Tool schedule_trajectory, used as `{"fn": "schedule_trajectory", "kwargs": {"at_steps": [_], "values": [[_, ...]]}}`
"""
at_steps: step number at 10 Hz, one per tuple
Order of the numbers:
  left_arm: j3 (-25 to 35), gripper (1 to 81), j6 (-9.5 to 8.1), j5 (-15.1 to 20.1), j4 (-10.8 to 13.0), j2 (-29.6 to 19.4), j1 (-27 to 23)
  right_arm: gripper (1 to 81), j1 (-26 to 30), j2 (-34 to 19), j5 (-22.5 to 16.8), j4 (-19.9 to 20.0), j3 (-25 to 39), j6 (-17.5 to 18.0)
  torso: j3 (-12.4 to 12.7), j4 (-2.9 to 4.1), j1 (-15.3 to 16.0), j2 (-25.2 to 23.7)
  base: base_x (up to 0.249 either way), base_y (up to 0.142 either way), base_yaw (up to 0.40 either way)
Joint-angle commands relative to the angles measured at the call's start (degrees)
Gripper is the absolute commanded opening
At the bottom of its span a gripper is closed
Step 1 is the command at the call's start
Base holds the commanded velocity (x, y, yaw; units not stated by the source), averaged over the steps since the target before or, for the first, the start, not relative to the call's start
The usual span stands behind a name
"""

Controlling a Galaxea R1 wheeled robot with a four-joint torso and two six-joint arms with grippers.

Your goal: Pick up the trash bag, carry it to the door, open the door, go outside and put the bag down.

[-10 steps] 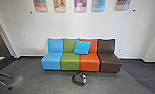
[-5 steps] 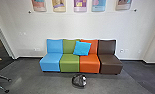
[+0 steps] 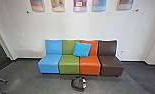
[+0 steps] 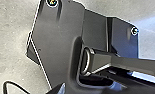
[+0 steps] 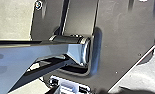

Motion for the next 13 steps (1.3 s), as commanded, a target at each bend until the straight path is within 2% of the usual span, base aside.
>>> {"fn": "schedule_trajectory", "kwargs": {"at_steps": [1,13], "values": [[0.32,81.1,0.16,3.27,-0.1,-0.24,-1.93,81.1,1.93,-0.19,-3.32,0.32,0.47,-0.16,0.0,0.0,0.0,0.0,0.138,0.0,0.0],[0.32,81.1,0.16,3.01,-0.27,-0.51,-1.93,81.1,1.84,0.34,-3.23,0.4,0.47,-0.16,0.0,0.0,0.0,0.0,0.138,0.0,0.0]]}}
